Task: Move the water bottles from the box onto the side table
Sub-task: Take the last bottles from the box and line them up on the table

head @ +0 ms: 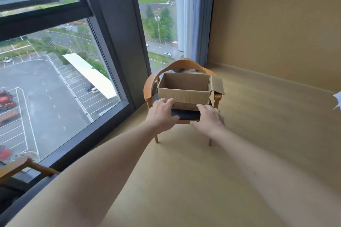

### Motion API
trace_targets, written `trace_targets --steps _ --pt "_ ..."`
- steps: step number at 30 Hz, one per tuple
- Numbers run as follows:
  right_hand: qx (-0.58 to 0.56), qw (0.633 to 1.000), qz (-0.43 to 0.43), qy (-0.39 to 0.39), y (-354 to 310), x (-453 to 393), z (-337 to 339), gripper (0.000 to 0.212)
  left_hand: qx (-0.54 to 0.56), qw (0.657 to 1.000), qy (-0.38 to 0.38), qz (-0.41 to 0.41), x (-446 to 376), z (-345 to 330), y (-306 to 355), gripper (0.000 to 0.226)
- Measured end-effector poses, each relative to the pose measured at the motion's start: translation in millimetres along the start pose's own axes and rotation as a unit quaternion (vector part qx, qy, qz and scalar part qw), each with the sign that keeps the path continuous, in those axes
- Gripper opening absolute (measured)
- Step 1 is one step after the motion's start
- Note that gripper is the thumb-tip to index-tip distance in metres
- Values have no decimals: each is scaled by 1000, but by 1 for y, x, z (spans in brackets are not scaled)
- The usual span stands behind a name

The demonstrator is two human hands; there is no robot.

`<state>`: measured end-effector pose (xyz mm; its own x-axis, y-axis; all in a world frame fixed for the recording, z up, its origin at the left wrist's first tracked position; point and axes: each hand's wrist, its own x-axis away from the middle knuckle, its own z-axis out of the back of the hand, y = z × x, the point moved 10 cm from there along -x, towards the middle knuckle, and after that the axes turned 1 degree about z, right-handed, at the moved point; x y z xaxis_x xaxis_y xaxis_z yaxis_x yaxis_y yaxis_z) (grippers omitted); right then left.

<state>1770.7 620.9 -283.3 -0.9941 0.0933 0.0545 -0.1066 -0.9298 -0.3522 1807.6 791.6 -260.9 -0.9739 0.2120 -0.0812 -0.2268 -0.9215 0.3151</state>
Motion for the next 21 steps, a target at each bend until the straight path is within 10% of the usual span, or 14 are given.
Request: trace_targets --steps 21 --pt "-6 994 -95 -46 -19 -390 -68 64 14 994 -104 4 -397 -62 -157 59"
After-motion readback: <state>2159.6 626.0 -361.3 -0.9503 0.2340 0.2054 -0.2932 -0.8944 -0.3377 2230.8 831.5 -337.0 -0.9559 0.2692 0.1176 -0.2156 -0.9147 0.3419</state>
